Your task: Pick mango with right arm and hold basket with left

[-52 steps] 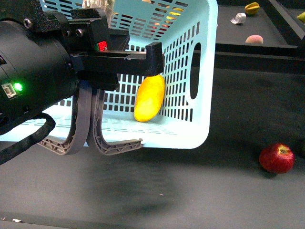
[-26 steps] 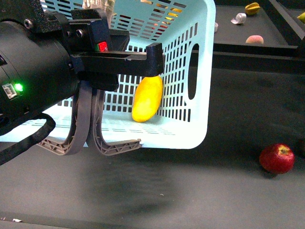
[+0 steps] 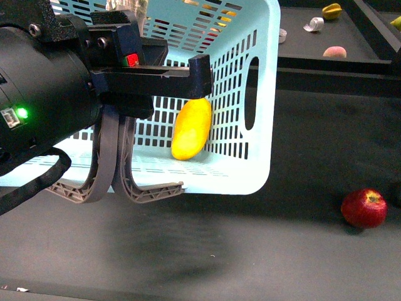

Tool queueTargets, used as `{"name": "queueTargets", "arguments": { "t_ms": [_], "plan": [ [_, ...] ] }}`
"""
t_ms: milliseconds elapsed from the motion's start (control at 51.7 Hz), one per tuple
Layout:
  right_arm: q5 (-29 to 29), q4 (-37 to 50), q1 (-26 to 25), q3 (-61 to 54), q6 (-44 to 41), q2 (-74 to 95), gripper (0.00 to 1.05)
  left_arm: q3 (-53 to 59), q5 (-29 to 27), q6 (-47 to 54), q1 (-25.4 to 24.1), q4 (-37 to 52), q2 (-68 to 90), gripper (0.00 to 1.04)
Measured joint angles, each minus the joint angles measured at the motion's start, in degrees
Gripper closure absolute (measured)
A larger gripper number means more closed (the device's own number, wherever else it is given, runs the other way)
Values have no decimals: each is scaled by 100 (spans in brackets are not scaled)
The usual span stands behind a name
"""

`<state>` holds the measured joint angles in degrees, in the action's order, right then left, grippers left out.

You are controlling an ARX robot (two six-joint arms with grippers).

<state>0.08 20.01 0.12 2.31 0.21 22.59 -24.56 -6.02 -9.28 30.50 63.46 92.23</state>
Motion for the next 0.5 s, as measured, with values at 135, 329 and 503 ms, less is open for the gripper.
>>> {"name": "queueTargets", "arguments": {
  "t_ms": [135,329,503],
  "plan": [
    [2,35,0,-170,0,-201,103,0,2,0,0,0,0,98],
    [0,-326,0,-205,-2,-601,103,0,4,0,0,0,0,98],
    [0,-599,0,-203,-2,-881,103,0,2,2,0,0,0,98]
  ]
}}
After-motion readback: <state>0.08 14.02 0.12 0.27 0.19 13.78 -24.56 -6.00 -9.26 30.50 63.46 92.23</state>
